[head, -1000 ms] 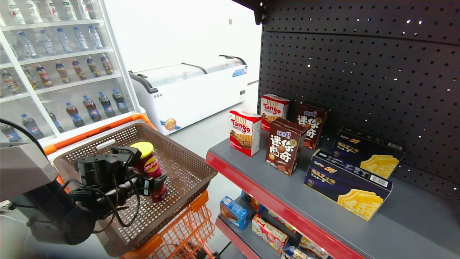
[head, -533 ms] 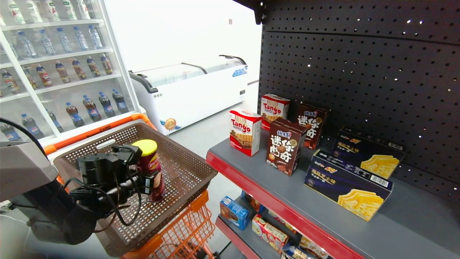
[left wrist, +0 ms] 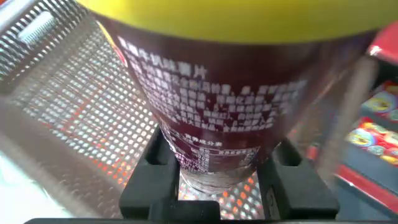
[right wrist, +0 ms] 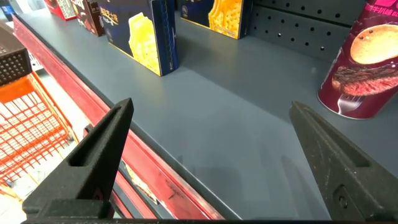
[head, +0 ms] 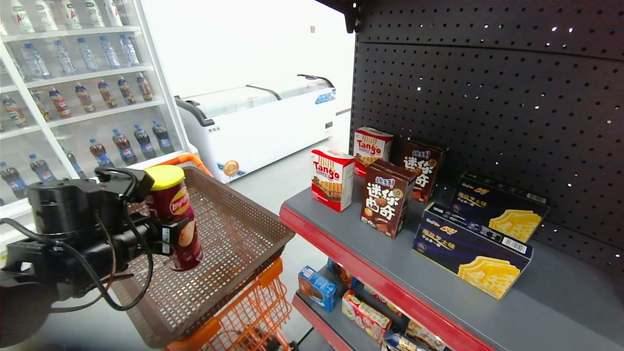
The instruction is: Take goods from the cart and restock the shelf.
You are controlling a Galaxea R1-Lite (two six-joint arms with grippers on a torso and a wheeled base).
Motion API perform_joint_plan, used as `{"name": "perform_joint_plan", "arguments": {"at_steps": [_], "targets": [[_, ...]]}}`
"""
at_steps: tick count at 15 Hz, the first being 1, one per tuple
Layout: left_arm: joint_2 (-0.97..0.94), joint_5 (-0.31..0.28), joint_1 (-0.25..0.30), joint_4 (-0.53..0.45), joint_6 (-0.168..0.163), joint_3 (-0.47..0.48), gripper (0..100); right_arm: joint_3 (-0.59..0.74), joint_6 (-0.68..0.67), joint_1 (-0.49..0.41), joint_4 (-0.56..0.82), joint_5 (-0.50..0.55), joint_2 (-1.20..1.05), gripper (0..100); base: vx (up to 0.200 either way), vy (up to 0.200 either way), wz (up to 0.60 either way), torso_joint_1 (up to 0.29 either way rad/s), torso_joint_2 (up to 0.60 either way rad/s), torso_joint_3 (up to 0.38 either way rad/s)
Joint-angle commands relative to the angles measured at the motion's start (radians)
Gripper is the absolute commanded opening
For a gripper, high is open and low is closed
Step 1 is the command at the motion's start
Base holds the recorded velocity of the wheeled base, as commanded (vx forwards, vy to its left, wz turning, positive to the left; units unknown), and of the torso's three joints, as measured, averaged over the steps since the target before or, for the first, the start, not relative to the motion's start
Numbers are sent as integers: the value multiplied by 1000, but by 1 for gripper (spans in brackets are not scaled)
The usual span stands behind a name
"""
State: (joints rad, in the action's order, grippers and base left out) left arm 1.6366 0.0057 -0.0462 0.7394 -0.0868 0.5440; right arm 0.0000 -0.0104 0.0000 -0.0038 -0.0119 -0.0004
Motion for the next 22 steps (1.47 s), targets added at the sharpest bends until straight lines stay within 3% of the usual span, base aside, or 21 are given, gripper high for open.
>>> {"name": "perform_joint_plan", "arguments": {"at_steps": [1, 4, 10, 13, 15, 16, 17, 19, 20, 21, 22], "targets": [[-210, -41, 3, -49, 9, -19, 0, 0, 0, 0, -1, 0, 0, 100, 0, 0, 0, 0, 0, 0], [-340, -59, -6, -118, 52, -92, 0, 0, 0, 0, -1, 0, 0, 100, 0, 0, 0, 0, 0, 0], [-590, -128, 3, -377, 56, -156, 0, 0, 0, 0, -1, 0, 0, 100, 0, 0, 0, 0, 0, 0], [-632, -136, 29, -399, 55, -184, 0, 0, 0, 0, -1, 0, 0, 100, 0, 0, 0, 0, 0, 0], [-672, -156, -15, -408, 45, -200, 0, 0, 0, 0, -1, 0, 0, 100, 0, 0, 0, 0, 0, 0], [-673, -181, -69, -408, 41, -200, 0, 0, 0, 0, -1, 0, 0, 100, 0, 0, 0, 0, 0, 0], [-664, -213, -73, -402, 9, -194, 0, 0, 0, 0, -1, 0, 0, 100, 0, 0, 0, 0, 0, 0], [-607, -329, -106, -399, -14, -156, 0, 0, 0, 0, -1, 0, 0, 100, 0, 0, 0, 0, 0, 0], [-589, -371, -121, -397, -11, -134, 0, 0, 0, 0, -1, 0, 0, 100, 0, 0, 0, 0, 0, 0], [-587, -375, -121, -399, -11, -130, 0, 0, 0, 0, -1, 0, 0, 100, 0, 0, 0, 0, 0, 0], [-580, -451, -167, -399, 15, -95, 0, 0, 0, 0, -1, 0, 0, 100, 0, 0, 0, 0, 0, 0]]}}
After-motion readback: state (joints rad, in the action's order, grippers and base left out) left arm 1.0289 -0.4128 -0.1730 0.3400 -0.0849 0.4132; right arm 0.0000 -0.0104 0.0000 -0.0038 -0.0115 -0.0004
